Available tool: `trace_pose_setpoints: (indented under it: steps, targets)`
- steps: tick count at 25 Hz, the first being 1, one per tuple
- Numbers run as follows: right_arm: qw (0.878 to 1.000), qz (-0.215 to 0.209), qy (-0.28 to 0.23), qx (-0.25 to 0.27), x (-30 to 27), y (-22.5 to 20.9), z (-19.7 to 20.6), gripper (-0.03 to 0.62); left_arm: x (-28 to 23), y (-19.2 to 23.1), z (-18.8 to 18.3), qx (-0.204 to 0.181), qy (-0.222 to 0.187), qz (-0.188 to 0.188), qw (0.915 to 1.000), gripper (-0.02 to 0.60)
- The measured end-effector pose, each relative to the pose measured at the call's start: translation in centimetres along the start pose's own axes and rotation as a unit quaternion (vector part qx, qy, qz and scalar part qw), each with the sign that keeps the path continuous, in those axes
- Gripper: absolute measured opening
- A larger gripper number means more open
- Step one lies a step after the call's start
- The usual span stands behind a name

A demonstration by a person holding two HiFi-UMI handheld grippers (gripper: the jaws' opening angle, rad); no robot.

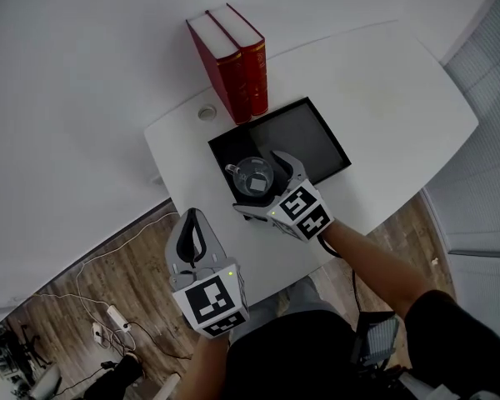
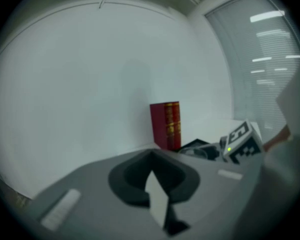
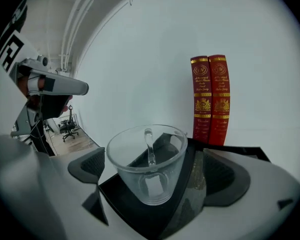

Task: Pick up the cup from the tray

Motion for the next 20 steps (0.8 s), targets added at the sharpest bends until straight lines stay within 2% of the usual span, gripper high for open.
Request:
trace_pose_setpoints:
  steps: [5,13,18,19,20]
  targets:
    - [0.999,-0.020,0.031,0.007,-1.8,-0.6,0.0,0.578,0.2,1.0,0.2,0.006,0.002,-0.018,0.9998,0.005]
    - [0.997,-0.038,0.033,0.058,-3.2,0.3,-0.2,0.577,0.4,2.1,0.1,0.010,0.001,-0.035,0.9993,0.005]
    - [0.994,-0.052,0.060,0.073,-3.9,0.5,0.1,0.574,0.7,2.5,0.2,0.013,0.002,-0.043,0.9990,0.005]
    - [0.994,-0.052,0.062,0.074,-3.9,0.4,0.1,0.560,0.7,2.6,0.2,0.013,0.001,-0.044,0.9989,0.005]
    - [0.994,-0.051,0.062,0.078,-3.8,0.4,0.1,0.471,0.7,2.6,0.2,0.013,0.001,-0.045,0.9989,0.005]
Point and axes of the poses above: the fingertips, and each gripper's own axes: x backward along the fingers, y to its left, z out of its underside, the point moved 9 cm from there along x, backward along the fingers, and after that the axes turned 6 degrees about y, right-handed, at the moved point
